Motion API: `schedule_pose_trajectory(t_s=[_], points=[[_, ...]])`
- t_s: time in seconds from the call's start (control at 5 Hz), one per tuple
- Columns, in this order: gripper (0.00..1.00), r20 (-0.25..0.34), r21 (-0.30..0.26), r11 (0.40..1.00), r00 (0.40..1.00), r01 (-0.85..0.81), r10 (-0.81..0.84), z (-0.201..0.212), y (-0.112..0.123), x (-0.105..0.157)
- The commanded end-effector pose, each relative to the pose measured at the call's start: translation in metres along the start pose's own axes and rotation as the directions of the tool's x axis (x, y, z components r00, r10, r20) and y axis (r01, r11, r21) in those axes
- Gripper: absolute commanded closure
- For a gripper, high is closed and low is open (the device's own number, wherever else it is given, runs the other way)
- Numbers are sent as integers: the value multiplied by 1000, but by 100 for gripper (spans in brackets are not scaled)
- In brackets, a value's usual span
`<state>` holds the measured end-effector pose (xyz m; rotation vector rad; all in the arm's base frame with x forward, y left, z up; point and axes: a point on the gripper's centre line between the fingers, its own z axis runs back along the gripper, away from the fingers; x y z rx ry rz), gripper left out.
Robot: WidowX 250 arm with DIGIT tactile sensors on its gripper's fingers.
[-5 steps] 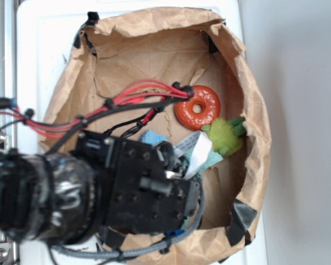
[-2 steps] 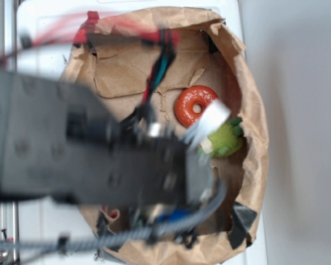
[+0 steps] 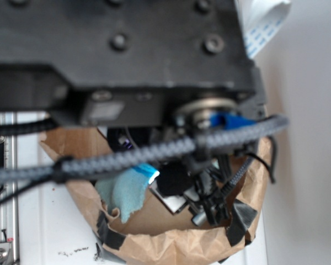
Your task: Grab the blue sponge.
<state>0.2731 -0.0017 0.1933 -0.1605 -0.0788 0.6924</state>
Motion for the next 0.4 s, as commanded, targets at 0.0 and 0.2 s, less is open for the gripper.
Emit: schedule_pose_trajectory(t_s=[0.0, 0.2], points=[[100, 158, 78, 996, 985, 52, -64, 46, 32, 23], [100, 220, 61, 992, 968, 106, -117, 50, 38, 20]])
